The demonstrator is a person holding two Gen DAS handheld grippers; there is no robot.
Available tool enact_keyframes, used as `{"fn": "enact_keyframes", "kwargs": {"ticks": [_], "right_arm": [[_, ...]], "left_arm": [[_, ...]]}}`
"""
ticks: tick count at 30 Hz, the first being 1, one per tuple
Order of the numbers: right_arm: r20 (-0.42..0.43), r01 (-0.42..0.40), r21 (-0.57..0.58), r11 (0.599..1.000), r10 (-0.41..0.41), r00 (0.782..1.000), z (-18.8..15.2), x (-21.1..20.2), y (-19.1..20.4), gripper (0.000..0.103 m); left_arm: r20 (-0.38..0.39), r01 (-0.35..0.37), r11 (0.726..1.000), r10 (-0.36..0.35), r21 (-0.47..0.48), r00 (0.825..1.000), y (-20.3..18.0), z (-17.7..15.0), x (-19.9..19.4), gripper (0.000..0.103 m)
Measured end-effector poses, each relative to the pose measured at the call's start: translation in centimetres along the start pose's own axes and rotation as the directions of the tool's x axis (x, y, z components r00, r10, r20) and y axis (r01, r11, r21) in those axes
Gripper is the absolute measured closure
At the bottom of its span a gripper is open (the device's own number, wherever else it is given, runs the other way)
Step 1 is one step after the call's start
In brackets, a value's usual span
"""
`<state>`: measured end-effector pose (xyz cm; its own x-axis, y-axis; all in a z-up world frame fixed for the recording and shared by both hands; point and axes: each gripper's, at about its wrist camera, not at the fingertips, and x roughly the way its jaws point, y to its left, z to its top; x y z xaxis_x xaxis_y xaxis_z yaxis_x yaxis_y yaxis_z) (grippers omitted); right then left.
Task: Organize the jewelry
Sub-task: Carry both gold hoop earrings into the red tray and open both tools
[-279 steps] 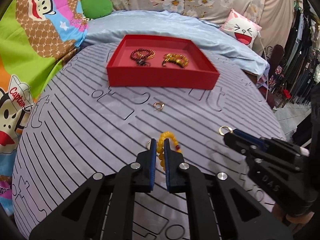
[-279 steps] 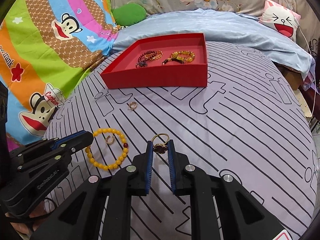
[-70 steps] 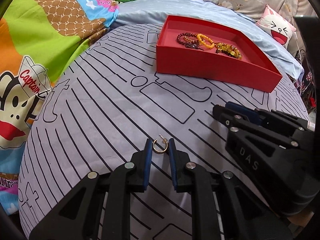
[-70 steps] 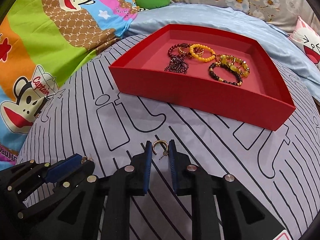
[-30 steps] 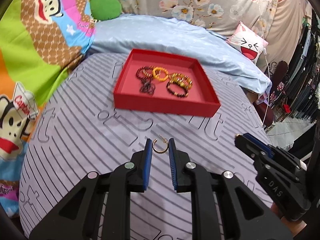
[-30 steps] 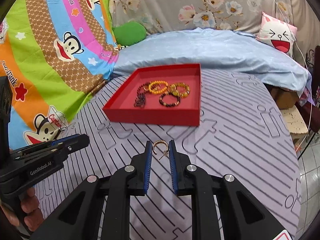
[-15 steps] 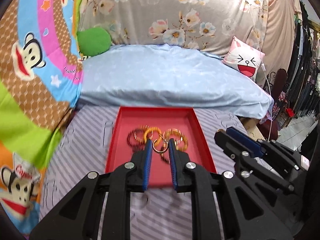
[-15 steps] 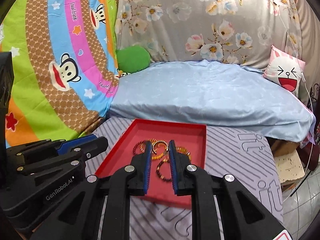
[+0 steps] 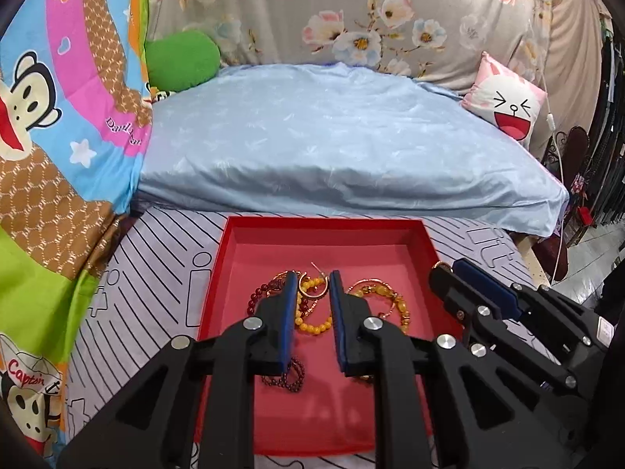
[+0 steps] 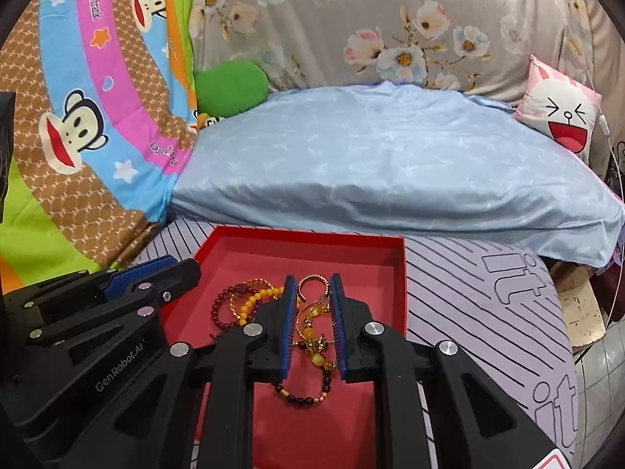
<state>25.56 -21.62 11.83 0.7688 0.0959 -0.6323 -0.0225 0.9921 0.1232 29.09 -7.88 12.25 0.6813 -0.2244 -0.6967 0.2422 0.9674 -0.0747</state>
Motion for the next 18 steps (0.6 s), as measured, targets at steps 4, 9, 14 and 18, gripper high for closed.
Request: {"fn": "enact_keyframes", "kwargs": {"ticks": [4,9,14,18], "right_arm": [[-0.031,0.007,0.002,1.0,-0.007,0.999,-0.3,2.2,-0.2,0.087],[-0.058,0.012,-0.006,1.0,-0.012,0.998,-0.7,4.1,-0.4,0.087],[-0.083,0.016,-0.009,1.0,-0.017,0.996,-1.1,5.6,-0.5,0.087],[-0.098,0.014,-0.012,1.0,-0.015,0.995,-1.3,6.2,-0.5,0.086]], "left_arm": [[-0.024,-0.008,1.0,0.008,-0.003,1.0,0.4,-0.1,2.3,0.087],[-0.04,-0.02,1.0,0.02,0.002,0.999,0.5,-0.5,4.1,0.087],[-0.062,-0.024,1.0,0.023,-0.008,0.998,0.9,-0.6,5.7,0.087],[-0.068,-0.022,1.0,0.022,-0.012,0.997,1.1,-0.9,6.5,0.086]]}}
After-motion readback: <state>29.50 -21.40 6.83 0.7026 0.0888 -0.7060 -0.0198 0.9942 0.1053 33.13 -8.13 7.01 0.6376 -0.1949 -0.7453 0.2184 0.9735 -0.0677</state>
